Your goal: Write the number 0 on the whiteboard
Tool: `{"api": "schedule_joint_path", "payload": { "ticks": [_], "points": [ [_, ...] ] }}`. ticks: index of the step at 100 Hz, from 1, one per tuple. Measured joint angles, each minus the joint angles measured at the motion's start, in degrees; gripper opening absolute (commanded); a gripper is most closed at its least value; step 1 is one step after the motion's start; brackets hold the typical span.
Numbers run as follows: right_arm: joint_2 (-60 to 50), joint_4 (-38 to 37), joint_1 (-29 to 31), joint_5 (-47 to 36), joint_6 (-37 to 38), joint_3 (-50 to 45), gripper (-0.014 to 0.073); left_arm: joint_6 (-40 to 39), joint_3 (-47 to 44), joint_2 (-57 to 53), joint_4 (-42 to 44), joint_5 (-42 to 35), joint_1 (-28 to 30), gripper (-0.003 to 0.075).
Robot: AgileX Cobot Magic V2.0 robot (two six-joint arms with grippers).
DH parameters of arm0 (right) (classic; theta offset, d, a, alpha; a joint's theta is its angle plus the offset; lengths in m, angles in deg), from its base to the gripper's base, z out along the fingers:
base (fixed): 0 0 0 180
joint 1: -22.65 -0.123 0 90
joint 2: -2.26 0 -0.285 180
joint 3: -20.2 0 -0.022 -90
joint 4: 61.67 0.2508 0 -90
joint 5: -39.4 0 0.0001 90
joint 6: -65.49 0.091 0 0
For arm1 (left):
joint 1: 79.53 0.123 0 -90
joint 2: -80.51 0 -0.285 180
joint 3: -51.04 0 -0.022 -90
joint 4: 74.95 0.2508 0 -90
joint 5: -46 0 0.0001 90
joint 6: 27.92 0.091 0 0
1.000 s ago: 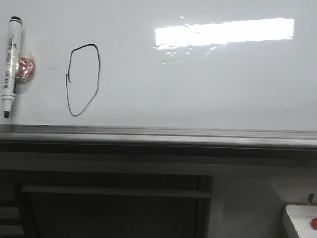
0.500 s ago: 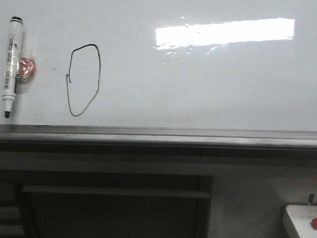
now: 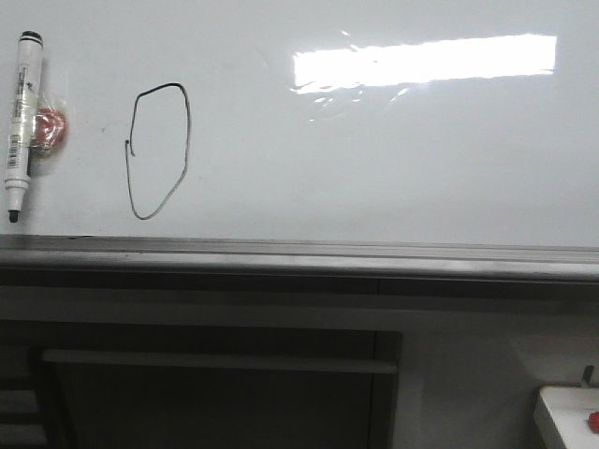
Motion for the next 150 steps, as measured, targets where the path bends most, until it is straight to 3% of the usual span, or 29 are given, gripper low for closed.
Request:
{"api": "schedule_joint_path", "payload": {
  "ticks": [14,36,137,144,150],
  "points": [
    [0.0,0.0,0.0,0.0,0.0,0.0,-0.0050,-2.3,0.0,0.0,1.4,2.9,0.0,-0.0020],
    [0.0,0.0,0.0,0.0,0.0,0.0,-0.0050,-2.5,0.0,0.0,2.0,13.6,0.0,-0.0020],
    [0.0,0.1,0.0,0.0,0.0,0.0,-0.0050,-2.5,0.0,0.0,2.0,14.0,0.0,-0.0020],
    [0.0,-0.8,0.1,0.0,2.9,0.0,-0.0050,-2.5,0.0,0.0,2.0,14.0,0.0,-0.0020],
    [0.0,-6.0,0.7,0.0,9.1,0.0,-0.0050,-2.5,0.0,0.0,2.0,14.0,0.0,-0.0020]
  ]
}}
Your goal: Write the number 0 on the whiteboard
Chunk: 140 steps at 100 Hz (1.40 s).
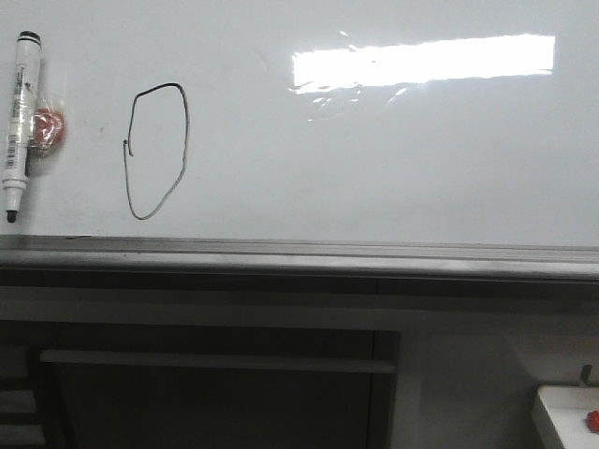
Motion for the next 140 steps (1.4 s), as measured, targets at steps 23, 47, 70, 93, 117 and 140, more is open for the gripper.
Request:
{"api": "schedule_joint_path", "payload": {
  "ticks": [23,47,70,93,117,140],
  "points": [
    [0.0,-17.8,8.5,-3.1,25.7,-3.3,-0.0050,0.0,0.0,0.0,0.0,0.0,0.0,-0.0020],
    [-0.1,-19.2,18.8,-10.3,28.6,-6.6,-0.0050,0.0,0.0,0.0,0.0,0.0,0.0,-0.0020],
    [-0.1,-19.3,30.7,-11.4,28.7,-7.3,-0.0050,0.0,0.0,0.0,0.0,0.0,0.0,-0.0020],
    [-0.1,-19.4,39.8,-11.7,28.8,-7.5,-0.0050,0.0,0.0,0.0,0.0,0.0,0.0,-0.0020],
    [-6.7,-18.7,43.4,-7.5,28.9,-9.1,-0.0050,0.0,0.0,0.0,0.0,0.0,0.0,-0.0020],
    [-11.4,-18.5,43.4,9.5,28.9,-9.1,-0.0050,0.0,0.0,0.0,0.0,0.0,0.0,-0.0020]
  ]
}}
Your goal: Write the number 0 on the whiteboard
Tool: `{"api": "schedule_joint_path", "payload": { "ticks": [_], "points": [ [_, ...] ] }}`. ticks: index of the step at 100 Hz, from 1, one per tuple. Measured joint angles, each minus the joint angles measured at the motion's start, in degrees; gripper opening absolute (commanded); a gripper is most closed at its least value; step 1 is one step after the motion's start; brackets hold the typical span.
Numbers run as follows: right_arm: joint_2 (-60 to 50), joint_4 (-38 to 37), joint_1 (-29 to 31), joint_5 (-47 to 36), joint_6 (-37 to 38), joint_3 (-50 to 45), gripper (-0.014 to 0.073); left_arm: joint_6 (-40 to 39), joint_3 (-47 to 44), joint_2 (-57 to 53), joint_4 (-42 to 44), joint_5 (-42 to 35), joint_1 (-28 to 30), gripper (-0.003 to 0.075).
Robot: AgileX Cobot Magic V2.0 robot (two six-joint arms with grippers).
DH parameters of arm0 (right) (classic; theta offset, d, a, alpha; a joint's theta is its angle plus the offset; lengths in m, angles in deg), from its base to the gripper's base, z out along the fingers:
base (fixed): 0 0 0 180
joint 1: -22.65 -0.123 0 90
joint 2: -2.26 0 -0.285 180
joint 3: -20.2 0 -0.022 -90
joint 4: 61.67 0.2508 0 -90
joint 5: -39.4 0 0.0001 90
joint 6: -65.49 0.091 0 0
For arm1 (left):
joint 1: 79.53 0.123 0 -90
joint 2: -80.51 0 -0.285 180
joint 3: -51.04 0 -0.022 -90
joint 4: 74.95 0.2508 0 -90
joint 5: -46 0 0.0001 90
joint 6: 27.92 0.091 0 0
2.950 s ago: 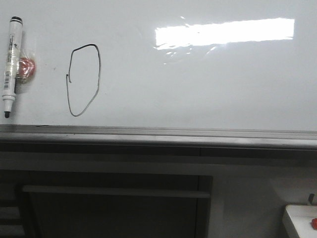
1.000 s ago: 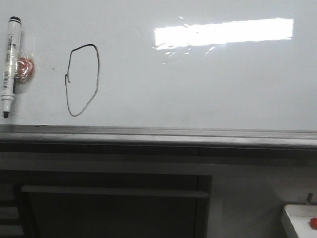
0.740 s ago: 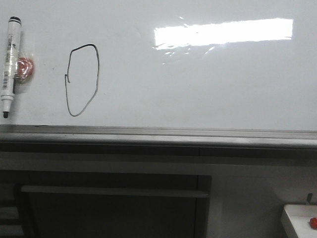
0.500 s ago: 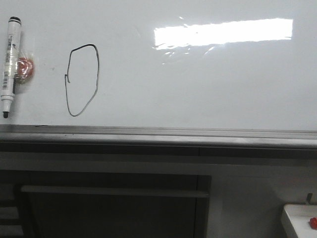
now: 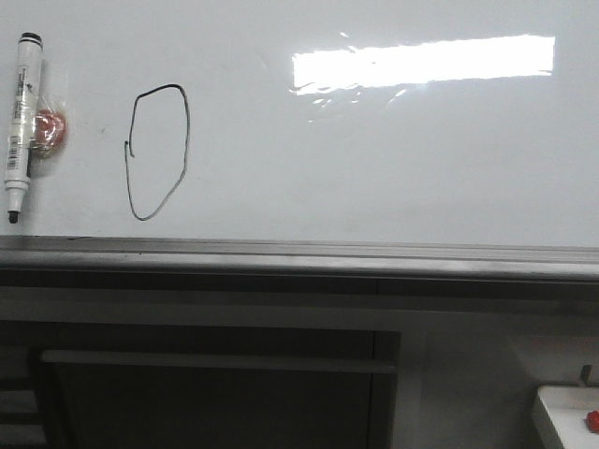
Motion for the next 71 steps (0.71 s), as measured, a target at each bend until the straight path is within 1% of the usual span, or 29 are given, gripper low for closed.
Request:
{"api": "schedule_joint_path", "payload": {
  "ticks": [4,9,71],
  "points": [
    [0.0,0.0,0.0,2.9,0.0,0.0,-0.0050,0.0,0.0,0.0,0.0,0.0,0.0,-0.0020],
    [0.0,0.0,0.0,4.0,0.0,0.0,-0.0050,0.0,0.0,0.0,0.0,0.0,0.0,-0.0020],
    [-0.1,0.0,0.0,4.2,0.0,0.0,-0.0050,0.0,0.0,0.0,0.0,0.0,0.0,-0.0020]
  ]
}}
